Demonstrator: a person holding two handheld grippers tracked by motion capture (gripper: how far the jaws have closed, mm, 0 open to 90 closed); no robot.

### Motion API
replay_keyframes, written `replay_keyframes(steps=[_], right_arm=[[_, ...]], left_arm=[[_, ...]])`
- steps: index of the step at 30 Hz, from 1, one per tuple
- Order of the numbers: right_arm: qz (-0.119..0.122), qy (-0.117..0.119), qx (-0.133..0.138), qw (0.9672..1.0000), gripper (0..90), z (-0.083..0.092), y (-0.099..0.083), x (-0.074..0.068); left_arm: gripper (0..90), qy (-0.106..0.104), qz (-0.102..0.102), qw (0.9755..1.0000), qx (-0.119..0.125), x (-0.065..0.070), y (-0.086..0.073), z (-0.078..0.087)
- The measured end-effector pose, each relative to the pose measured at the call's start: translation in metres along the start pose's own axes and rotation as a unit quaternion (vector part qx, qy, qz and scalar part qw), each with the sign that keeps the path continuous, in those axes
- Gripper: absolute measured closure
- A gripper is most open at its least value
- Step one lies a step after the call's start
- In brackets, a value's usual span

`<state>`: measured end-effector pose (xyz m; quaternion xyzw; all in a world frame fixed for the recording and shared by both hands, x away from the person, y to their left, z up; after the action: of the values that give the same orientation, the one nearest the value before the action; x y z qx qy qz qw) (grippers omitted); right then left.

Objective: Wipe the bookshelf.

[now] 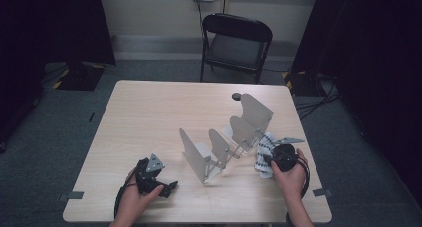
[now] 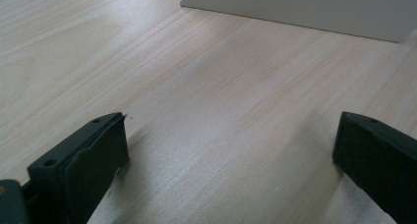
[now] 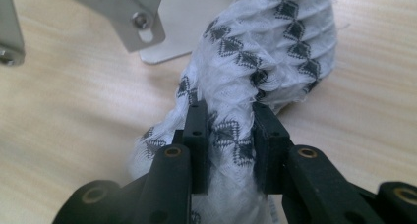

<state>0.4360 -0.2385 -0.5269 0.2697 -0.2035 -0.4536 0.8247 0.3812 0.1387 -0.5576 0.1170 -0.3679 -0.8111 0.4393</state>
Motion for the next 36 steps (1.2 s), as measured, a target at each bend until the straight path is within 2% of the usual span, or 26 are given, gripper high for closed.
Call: replay_keyframes(steps=[3, 7, 10, 12, 16, 19, 22, 25, 28, 30, 36], right_arm=[[-0.009, 0.007, 0.002, 0.9999, 68.9, 0.004, -0.010, -0.002], [-0.008, 0.013, 0.008, 0.9999, 57.9, 0.011, -0.023, -0.006], [-0.001, -0.003, 0.004, 1.0000, 50.0, 0.017, -0.031, -0.007], [-0.001, -0.006, 0.005, 1.0000, 46.5, 0.021, -0.035, -0.006], [0.001, -0.011, 0.007, 0.9999, 43.2, 0.029, -0.041, -0.004], [-0.002, -0.013, 0.022, 0.9997, 39.6, 0.037, -0.036, -0.002], [0.001, -0.013, 0.037, 0.9993, 39.1, 0.042, -0.028, -0.004], [0.018, -0.003, 0.042, 0.9990, 43.4, 0.039, -0.020, -0.011], [0.046, 0.005, 0.030, 0.9985, 47.6, 0.029, -0.018, -0.022], [0.055, 0.009, 0.022, 0.9982, 50.9, 0.022, -0.020, -0.026], [0.051, -0.003, 0.011, 0.9987, 53.2, 0.020, -0.030, -0.019]], left_arm=[[0.0, 0.000, 0.000, 1.0000, 0.000, 0.000, 0.000, 0.000], [0.0, 0.000, 0.001, 1.0000, 0.000, 0.000, 0.000, 0.000], [0.0, 0.000, -0.004, 1.0000, -0.002, -0.001, 0.000, 0.000], [0.0, 0.001, -0.004, 1.0000, -0.002, -0.001, 0.000, 0.000], [0.0, 0.001, -0.004, 1.0000, -0.002, -0.001, 0.000, 0.000], [0.0, 0.000, -0.004, 1.0000, -0.002, -0.001, 0.000, 0.000], [0.0, 0.001, -0.004, 1.0000, -0.002, -0.001, 0.000, 0.000], [0.0, 0.001, -0.004, 1.0000, -0.002, -0.001, 0.000, 0.000], [0.0, 0.001, -0.004, 1.0000, -0.002, -0.001, 0.000, 0.000], [0.0, 0.001, -0.004, 1.0000, -0.002, -0.001, 0.000, 0.000], [0.0, 0.000, -0.004, 1.0000, -0.002, -0.001, 0.000, 0.000]])
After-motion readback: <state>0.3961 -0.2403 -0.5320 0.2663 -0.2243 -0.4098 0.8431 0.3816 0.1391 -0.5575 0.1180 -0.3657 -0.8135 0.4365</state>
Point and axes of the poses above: each handheld gripper's, and its own axes: z roughly backward along the jaws, y roughly out of its top, x roughly to its right, the point moved 8 cm from there along -z, roughly forward along the jaws, and after that the axes turned 10 degrees about z, right-handed, at the moved point
